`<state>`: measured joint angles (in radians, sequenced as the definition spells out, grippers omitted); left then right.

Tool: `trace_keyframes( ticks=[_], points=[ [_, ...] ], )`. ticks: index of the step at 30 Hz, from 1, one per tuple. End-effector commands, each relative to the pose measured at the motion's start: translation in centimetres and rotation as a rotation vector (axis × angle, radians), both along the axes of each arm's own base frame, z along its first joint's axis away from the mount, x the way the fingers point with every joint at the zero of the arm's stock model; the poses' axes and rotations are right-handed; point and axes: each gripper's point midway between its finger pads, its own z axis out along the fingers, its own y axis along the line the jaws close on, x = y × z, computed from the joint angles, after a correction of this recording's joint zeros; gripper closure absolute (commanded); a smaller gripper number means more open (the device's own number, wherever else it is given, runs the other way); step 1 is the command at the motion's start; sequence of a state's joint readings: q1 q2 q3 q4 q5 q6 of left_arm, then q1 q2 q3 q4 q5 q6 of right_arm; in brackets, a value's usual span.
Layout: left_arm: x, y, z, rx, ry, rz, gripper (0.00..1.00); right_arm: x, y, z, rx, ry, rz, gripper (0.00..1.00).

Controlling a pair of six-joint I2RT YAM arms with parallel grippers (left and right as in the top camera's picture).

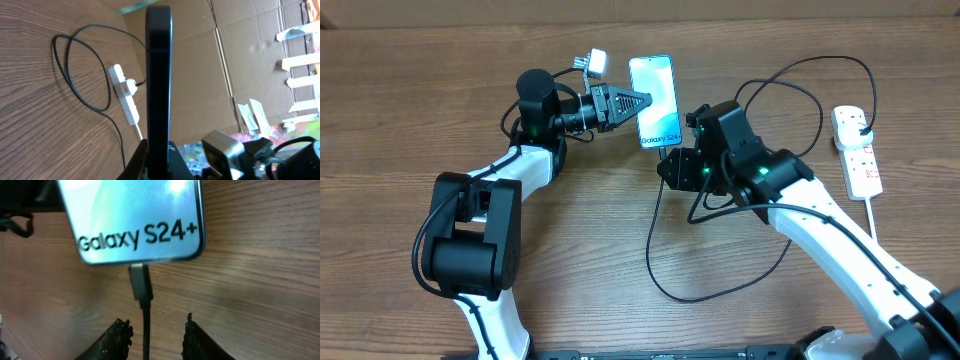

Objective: Plug charger to phone and switch on socket
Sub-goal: 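Open the right gripper off the plug and pull it back right, then lower the plugged-in phone flat onto the table with the left gripper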

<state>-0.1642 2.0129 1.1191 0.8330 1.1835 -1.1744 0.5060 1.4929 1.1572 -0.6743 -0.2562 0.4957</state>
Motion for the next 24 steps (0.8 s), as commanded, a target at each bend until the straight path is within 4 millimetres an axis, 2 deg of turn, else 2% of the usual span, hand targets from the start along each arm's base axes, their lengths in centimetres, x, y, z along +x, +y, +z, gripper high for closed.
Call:
trace_keyframes(
  ticks=[1,3,5,6,8,13,18,24],
  points=[
    [0.2,-0.2,0.6,0.003,-0.047,0.006,0.96,-0.4,-0.6,4.0,0.023,-0.096,0.016,0.53],
    [0.2,-0.2,0.6,0.004,-0.047,0.007,0.96,-1.4,-1.1,5.1,0.019,-0.113,0.031,0.48],
    [0.2,-0.2,0.5,0.006,-0.046,0.007,0.96,-2.2,-1.5,5.8,0.019,-0.121,0.036,0.38],
    [0.1,-0.2,0.4,0.009,-0.048,0.006,0.96,-2.7,-1.8,6.3,0.019,-0.123,0.036,0.29],
    [0.1,-0.2,-0.3,0.028,-0.036,0.006,0.95,-3.6,-2.3,7.0,0.022,-0.130,0.037,0.23],
    [0.1,0.2,-4.8,0.137,0.096,0.047,0.96,-5.4,-3.6,8.8,0.016,-0.170,0.047,0.09],
    [-0.8,1.3,-9.4,0.293,0.172,0.086,0.96,-6.3,-4.0,9.9,0.019,-0.206,0.064,0.02],
    [-1.3,2.9,-13.0,0.455,0.224,0.145,0.95,-6.3,-4.0,9.8,0.016,-0.206,0.066,0.01]
  ],
)
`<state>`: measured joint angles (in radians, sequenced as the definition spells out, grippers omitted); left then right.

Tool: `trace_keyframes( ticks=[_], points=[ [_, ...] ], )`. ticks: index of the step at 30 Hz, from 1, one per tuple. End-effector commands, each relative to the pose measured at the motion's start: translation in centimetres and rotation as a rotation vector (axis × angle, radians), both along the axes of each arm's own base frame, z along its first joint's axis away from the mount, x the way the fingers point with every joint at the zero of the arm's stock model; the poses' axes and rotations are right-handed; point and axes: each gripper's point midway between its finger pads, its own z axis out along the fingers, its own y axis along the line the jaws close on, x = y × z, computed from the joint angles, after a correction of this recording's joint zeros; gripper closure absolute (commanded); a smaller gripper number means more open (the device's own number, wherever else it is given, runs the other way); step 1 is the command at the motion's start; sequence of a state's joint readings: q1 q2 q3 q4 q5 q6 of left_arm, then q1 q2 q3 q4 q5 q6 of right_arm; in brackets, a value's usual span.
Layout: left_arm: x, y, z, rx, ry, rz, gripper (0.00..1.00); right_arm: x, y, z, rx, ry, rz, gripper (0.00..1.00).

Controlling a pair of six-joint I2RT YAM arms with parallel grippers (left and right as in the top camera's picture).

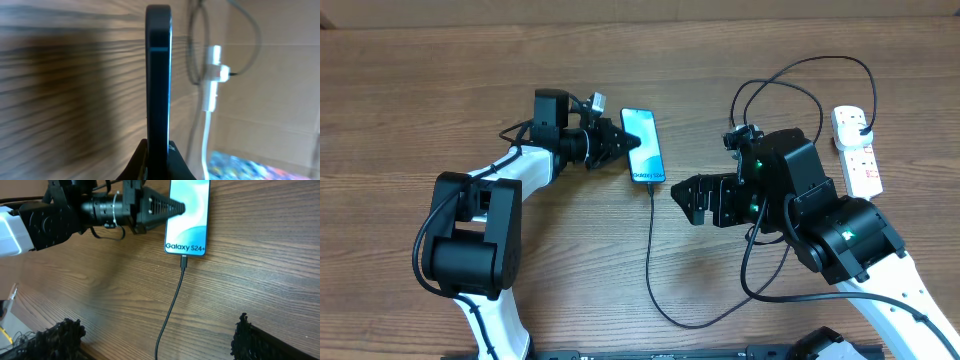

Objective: Plug charger to phone and switch on socket
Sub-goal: 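Lower the plugged-in phone flat onto the table with the left gripper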

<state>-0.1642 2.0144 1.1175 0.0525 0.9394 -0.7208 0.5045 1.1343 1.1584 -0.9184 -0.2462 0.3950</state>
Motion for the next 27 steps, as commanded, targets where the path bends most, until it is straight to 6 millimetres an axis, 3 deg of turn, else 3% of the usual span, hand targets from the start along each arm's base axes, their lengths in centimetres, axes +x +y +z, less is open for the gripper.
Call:
trace_keyframes(
  ticks=[1,11,19,20,27],
  points=[
    [0.6,1.1,-1.7,0.149,-0.064,0.021,0.96,0.3,-0.1,1.5,0.009,-0.047,-0.001,0.01],
    [-0.1,3.3,-4.6,0.304,0.034,0.095,0.95,0.3,-0.1,1.5,0.010,-0.049,-0.001,0.00],
    [-0.9,4.6,-6.0,0.383,0.097,0.125,0.69,0.3,-0.1,1.5,0.009,-0.048,-0.001,0.00],
    [-1.1,4.7,-6.1,0.387,0.106,0.125,0.61,0.3,-0.1,1.5,0.009,-0.047,-0.002,0.00],
    [-1.8,5.2,-6.7,0.417,0.149,0.130,0.31,0.3,-0.5,1.2,-0.012,-0.039,-0.015,0.00]
  ],
)
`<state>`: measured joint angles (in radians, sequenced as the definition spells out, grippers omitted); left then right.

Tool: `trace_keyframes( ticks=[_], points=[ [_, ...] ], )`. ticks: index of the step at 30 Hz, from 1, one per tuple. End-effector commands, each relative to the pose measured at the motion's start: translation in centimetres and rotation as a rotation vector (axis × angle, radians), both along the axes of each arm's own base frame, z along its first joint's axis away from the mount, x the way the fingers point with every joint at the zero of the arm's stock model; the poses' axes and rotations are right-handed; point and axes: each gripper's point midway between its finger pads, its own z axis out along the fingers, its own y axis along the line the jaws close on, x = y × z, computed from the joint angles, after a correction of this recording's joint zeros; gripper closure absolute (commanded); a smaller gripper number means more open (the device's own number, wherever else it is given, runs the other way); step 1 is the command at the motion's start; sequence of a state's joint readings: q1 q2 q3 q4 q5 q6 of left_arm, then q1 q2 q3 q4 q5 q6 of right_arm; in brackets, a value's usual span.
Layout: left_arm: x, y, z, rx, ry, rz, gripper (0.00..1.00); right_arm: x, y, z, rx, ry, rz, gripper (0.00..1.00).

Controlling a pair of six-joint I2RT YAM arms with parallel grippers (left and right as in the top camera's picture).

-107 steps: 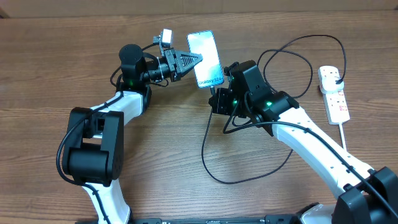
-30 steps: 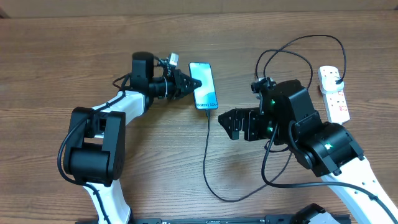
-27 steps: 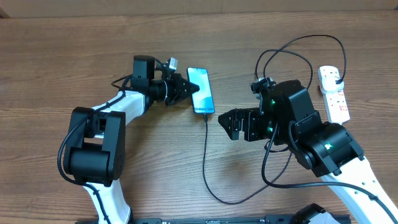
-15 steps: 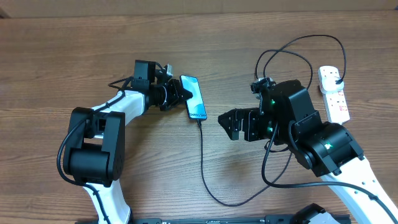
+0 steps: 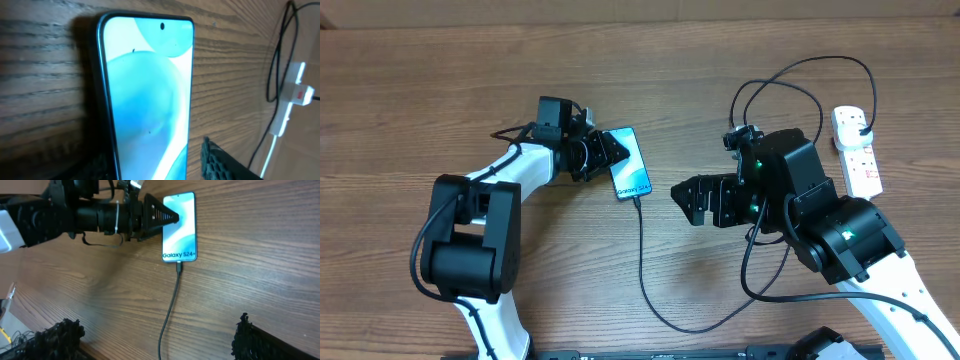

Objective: Plug charger to phone and switch on socket
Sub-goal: 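Lower the plugged-in phone flat onto the table with the left gripper, then move the right gripper over the white power strip's switch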

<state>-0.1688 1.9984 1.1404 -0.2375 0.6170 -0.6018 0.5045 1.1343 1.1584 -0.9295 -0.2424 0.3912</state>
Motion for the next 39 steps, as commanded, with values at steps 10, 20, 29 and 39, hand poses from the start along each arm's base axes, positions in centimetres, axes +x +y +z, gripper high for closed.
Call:
trace_keyframes(
  ticks=[10,20,29,39],
  points=[
    [-0.6,2.5,0.8,-0.144,0.086,0.045,0.01,2.6,-4.6,0.8,-0.089,-0.063,-0.183,0.00],
    [-0.7,4.2,11.7,-0.014,-0.273,-0.051,0.00,7.8,-22.4,0.0,-0.052,-0.032,-0.713,0.00],
    [-6.2,1.8,17.4,0.183,-0.440,-0.218,0.00,10.3,-33.3,-6.8,0.091,0.152,-0.994,0.15],
    [-9.0,-1.4,18.0,0.159,-0.430,-0.308,0.00,14.4,-39.3,-8.9,0.118,0.070,-1.130,0.96]
  ],
)
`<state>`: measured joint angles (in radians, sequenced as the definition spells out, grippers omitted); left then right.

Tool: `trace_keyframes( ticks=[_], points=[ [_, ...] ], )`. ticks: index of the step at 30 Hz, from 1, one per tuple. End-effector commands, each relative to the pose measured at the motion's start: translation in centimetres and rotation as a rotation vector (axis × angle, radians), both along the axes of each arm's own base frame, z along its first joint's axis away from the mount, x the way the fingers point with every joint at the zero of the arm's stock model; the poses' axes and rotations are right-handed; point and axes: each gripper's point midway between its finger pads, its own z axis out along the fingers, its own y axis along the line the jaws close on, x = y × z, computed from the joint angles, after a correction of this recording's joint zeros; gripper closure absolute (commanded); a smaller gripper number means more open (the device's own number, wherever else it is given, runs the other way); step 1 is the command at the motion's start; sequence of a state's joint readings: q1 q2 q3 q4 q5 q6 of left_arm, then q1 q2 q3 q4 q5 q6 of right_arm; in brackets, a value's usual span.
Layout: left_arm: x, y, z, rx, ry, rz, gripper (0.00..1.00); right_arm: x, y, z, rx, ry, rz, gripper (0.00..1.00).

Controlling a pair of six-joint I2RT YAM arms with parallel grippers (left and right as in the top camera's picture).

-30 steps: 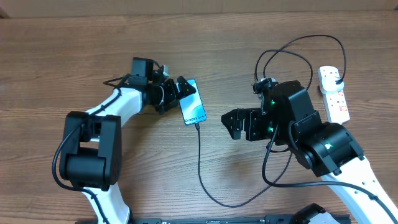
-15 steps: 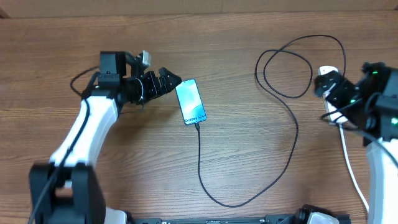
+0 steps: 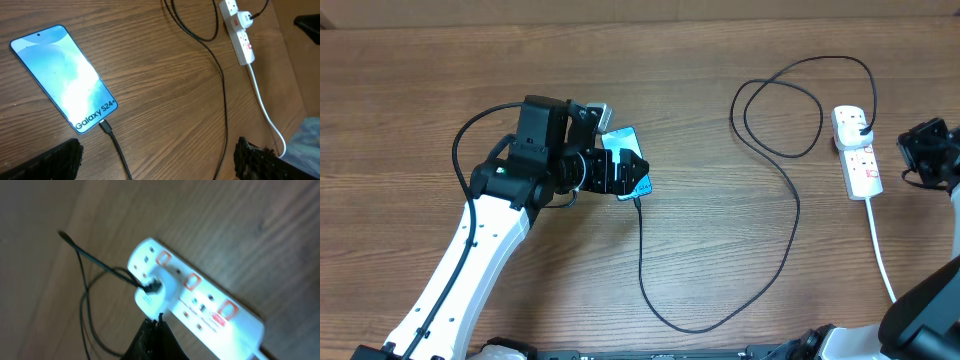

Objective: Plug charger to phone and switch on socket
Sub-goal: 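Move the right gripper over the white power strip's switch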

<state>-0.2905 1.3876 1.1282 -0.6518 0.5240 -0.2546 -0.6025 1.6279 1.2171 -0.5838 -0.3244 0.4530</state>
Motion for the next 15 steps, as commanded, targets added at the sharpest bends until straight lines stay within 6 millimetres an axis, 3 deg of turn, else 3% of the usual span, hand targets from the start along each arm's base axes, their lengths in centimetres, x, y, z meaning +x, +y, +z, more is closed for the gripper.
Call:
trace_keyframes(
  ticks=[1,15],
  points=[
    [0.0,0.2,0.4,0.008,-0.013,0.017,0.01,1.6,-1.6,0.2,-0.013,-0.033,-0.041,0.96],
    [0.1,0.4,0.2,0.017,0.000,0.049,0.00,3.1,-3.1,-7.0,0.041,0.055,-0.082,0.96]
  ],
)
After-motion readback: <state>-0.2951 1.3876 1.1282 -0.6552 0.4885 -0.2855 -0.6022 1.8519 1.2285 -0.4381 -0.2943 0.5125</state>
